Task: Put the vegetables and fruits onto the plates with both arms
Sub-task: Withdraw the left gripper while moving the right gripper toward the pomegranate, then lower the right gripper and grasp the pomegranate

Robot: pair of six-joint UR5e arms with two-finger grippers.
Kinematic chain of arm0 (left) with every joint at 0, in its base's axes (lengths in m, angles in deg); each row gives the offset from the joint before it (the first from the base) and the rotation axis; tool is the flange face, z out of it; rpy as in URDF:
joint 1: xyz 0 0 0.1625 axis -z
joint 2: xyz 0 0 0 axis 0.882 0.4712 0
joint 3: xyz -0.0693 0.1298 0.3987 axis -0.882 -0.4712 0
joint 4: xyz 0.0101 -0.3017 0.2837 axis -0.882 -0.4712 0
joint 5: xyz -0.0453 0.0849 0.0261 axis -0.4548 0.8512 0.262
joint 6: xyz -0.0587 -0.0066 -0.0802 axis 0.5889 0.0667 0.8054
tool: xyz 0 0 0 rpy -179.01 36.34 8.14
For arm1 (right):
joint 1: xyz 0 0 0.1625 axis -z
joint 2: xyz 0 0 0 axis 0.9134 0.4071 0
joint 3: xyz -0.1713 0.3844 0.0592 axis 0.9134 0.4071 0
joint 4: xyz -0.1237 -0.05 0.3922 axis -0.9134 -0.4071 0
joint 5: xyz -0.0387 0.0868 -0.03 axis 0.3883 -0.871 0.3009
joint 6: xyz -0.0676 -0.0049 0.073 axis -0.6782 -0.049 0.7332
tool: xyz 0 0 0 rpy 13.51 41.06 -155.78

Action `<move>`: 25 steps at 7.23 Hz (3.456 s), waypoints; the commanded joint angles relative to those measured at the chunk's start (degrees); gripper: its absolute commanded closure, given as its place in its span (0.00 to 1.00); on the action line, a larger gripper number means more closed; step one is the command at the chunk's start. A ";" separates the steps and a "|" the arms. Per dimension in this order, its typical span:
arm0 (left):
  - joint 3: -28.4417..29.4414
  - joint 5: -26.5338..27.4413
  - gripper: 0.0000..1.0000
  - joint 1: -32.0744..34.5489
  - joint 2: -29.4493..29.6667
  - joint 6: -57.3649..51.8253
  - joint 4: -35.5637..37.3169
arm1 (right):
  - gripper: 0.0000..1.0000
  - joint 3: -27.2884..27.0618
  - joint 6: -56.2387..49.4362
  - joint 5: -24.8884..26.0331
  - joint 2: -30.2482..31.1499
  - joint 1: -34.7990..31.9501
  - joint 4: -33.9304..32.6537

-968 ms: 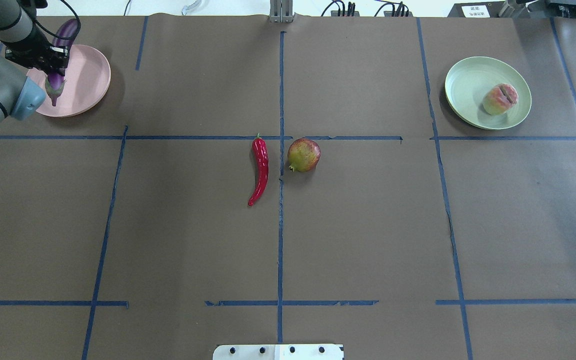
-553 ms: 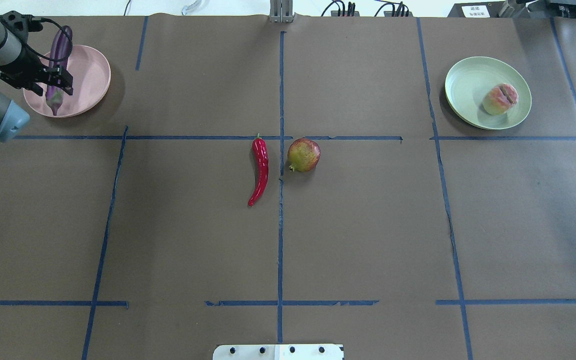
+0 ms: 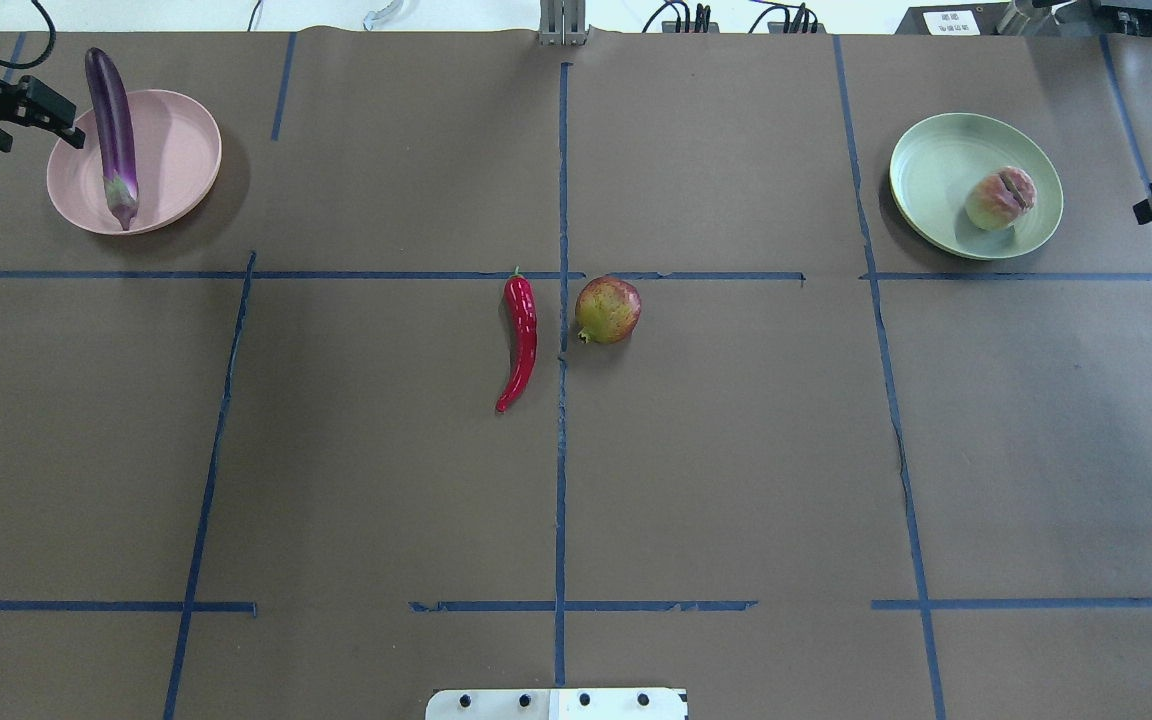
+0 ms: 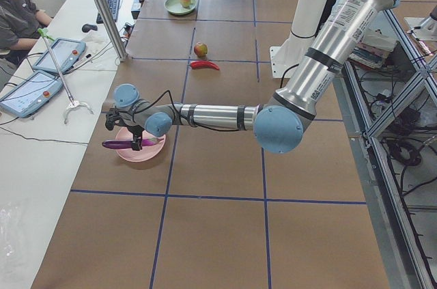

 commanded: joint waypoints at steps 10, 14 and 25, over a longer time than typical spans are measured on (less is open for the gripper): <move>-23.59 -0.05 0.00 13.76 -10.99 -38.06 37.44 | 0.00 9.25 42.07 16.37 -38.01 33.81 -16.34; -24.99 -0.05 0.00 13.67 -10.99 -34.99 37.26 | 0.00 19.76 46.16 24.89 -44.57 38.49 -15.81; -24.82 -0.05 0.00 13.58 -11.08 -34.90 37.35 | 0.19 27.76 45.89 27.38 -44.30 40.34 -8.08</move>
